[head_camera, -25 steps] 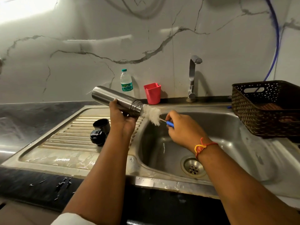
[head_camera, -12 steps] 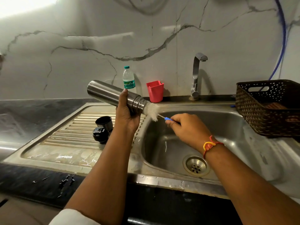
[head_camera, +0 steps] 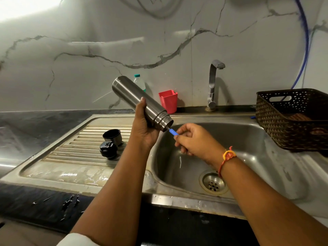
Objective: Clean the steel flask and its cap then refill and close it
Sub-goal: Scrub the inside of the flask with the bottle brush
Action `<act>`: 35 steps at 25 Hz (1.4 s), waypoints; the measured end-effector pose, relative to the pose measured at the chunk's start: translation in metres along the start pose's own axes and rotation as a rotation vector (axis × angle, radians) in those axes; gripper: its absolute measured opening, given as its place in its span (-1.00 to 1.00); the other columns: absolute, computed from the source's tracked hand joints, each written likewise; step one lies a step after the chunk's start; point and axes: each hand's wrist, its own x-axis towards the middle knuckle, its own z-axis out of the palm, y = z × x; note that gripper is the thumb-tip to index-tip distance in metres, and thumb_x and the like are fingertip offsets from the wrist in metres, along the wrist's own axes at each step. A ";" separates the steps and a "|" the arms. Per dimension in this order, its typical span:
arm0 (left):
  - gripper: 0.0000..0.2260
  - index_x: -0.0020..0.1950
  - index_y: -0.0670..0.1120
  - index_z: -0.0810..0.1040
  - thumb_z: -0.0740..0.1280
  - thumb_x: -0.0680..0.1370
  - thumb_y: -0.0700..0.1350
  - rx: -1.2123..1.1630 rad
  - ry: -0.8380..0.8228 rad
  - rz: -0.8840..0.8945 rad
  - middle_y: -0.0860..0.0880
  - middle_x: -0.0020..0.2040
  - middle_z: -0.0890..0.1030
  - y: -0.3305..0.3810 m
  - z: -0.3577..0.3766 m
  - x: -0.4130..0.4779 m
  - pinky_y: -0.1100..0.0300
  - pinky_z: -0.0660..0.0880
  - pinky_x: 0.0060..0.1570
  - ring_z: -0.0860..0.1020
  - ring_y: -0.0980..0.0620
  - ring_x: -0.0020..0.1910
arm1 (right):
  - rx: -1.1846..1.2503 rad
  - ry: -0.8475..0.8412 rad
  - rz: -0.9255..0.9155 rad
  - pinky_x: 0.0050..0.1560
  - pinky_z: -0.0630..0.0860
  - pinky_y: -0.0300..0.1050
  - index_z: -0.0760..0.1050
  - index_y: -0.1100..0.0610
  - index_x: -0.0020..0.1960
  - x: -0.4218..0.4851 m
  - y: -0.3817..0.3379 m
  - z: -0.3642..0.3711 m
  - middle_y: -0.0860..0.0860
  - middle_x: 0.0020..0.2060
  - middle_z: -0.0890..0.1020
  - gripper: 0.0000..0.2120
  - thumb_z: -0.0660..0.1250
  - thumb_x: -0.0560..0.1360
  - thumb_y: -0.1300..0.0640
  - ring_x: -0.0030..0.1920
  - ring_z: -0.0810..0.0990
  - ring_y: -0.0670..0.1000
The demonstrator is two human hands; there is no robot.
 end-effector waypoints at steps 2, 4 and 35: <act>-0.40 0.41 -0.17 0.39 0.47 0.51 0.11 -0.021 0.057 0.011 -0.22 0.18 0.60 0.001 -0.002 0.002 -0.14 0.63 0.09 0.65 -0.17 0.10 | -0.349 0.116 -0.167 -0.19 0.54 -0.13 0.51 0.01 0.08 0.000 0.004 0.002 -0.04 -0.20 0.63 -0.84 0.38 0.52 0.16 -0.25 0.60 -0.04; -0.38 0.44 -0.14 0.37 0.48 0.50 0.10 -0.022 0.101 0.024 -0.24 0.25 0.60 0.002 -0.005 0.006 -0.22 0.62 0.09 0.64 -0.22 0.17 | -0.628 0.260 -0.269 -0.19 0.51 -0.11 0.52 -0.02 0.15 -0.003 0.006 0.001 -0.05 -0.09 0.61 -0.83 0.33 0.56 0.08 -0.16 0.55 -0.01; -0.48 0.36 -0.20 0.38 0.44 0.52 0.03 -0.240 0.017 0.078 -0.15 -0.12 0.60 0.022 -0.007 -0.004 0.08 0.65 -0.19 0.64 -0.07 -0.20 | 0.460 -0.463 0.387 -0.56 0.07 -0.34 0.54 0.19 0.12 -0.029 -0.029 -0.018 -0.07 -0.41 0.28 -0.73 0.20 0.65 0.02 -0.47 0.14 -0.16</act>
